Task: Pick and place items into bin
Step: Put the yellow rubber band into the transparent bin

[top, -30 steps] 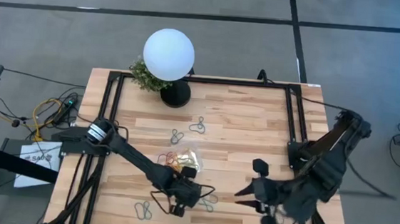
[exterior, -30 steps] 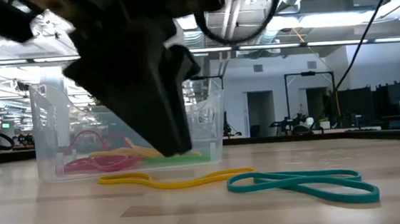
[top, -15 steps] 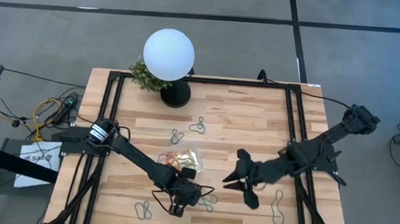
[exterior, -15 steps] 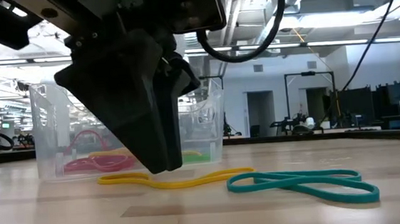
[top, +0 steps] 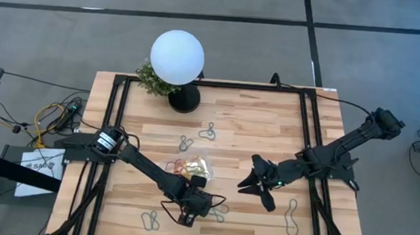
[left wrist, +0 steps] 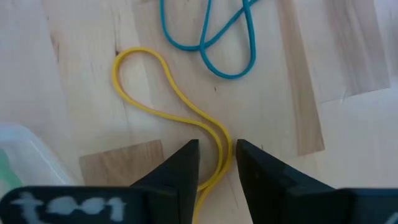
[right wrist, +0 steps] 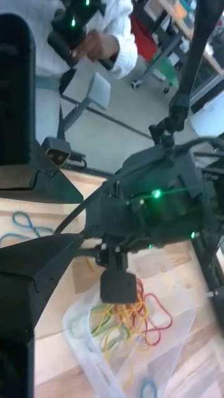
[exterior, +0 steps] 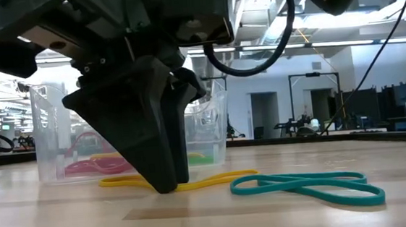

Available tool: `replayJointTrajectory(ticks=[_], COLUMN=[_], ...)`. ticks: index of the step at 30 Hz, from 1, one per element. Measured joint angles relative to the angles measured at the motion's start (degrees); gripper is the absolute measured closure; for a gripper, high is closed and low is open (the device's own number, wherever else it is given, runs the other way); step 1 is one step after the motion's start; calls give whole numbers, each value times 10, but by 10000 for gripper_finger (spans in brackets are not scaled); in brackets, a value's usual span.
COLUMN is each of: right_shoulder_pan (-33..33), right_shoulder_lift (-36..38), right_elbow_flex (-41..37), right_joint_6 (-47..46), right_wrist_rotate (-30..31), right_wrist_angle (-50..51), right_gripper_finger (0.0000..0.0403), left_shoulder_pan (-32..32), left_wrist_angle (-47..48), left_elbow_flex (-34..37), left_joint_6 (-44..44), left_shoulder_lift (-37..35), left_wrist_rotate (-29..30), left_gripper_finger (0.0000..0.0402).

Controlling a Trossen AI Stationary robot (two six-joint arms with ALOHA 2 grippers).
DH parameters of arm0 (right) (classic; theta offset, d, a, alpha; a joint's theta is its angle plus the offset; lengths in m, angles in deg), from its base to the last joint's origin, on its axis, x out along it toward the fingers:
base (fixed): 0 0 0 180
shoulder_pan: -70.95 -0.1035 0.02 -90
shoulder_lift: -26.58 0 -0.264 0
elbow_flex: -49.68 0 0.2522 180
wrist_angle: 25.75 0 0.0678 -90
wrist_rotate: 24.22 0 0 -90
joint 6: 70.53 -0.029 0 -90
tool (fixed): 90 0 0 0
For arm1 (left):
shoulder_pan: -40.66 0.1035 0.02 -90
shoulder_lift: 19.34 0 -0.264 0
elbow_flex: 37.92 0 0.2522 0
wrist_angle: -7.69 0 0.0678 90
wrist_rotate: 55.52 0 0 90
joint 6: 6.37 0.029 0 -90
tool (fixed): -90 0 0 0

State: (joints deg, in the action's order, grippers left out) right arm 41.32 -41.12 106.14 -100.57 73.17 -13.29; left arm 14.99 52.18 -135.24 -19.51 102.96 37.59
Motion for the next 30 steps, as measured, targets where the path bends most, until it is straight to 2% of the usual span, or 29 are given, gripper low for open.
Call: replayJointTrajectory(ticks=[3,7,10,20,25,28,30], right_shoulder_pan=[-4,-11,-13,-15,-15,-15,-15], right_shoulder_lift=[0,0,0,0,-1,-1,-1], right_elbow_flex=[0,0,0,0,0,0,0], right_joint_6=[0,0,0,0,0,0,0], right_wrist_rotate=[-1,-1,-1,-1,-1,-1,-1], right_wrist_angle=[-6,-13,-10,-8,-8,-8,-7], right_gripper_finger=[321,321,321,321,321,321,321], left_shoulder_pan=[0,-3,-7,-18,-33,-34,-31], left_wrist_angle=[10,17,38,369,581,591,581], left_elbow_flex=[-1,-4,-28,-252,-376,-404,-403], left_joint_6=[7,48,95,128,71,64,93], left_shoulder_lift=[1,2,5,8,7,-4,-20], left_wrist_rotate=[0,2,5,64,149,150,92], left_gripper_finger=[322,382,394,401,401,401,401])
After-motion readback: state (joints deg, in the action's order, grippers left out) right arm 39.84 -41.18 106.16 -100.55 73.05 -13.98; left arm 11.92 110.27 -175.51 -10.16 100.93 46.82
